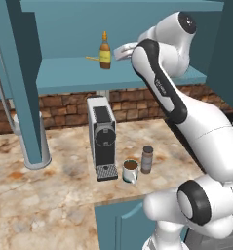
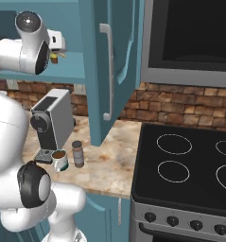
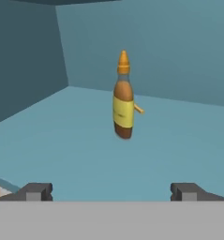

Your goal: Pick the cinnamon and honey bottle from the cabinet and place them next to the mug.

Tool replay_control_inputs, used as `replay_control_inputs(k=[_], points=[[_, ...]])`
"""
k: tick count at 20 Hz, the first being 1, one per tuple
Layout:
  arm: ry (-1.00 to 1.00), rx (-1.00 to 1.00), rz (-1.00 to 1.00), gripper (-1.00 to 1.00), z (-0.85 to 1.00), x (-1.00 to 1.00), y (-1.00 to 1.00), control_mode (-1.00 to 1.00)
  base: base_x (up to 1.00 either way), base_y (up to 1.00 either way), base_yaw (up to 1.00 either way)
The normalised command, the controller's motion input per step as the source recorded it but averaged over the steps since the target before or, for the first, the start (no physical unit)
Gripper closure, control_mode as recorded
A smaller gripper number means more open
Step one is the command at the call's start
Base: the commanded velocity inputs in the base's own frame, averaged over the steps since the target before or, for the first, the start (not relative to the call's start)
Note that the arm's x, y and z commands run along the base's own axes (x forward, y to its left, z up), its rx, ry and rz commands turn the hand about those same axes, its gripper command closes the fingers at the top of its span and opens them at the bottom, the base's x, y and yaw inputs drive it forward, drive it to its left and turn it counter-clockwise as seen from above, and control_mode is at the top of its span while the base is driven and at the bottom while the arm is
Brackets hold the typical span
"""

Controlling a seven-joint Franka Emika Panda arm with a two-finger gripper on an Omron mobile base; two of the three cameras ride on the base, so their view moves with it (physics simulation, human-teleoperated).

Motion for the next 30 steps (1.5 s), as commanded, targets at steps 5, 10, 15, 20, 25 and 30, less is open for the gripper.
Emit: replay_control_inputs(k=[5, 10, 15, 20, 25, 30], points=[[0.00, 0.00, 0.00, -1.00, -0.03, 0.48, 0.04, -1.00, 0.00, 0.00, 0.00], [0.00, 0.00, 0.00, -1.00, -0.14, 0.47, 0.07, -1.00, 0.00, 0.00, 0.00], [0.00, 0.00, 0.00, -1.00, -0.07, 0.46, 0.17, -1.00, 0.00, 0.00, 0.00], [0.00, 0.00, 0.00, -1.00, 0.00, 0.35, 0.21, -1.00, 0.00, 0.00, 0.00], [0.00, 0.00, 0.00, -1.00, -0.01, 0.28, 0.03, -1.00, 0.00, 0.00, 0.00], [0.00, 0.00, 0.00, -1.00, -0.06, 0.22, 0.00, -1.00, 0.00, 0.00, 0.00]])
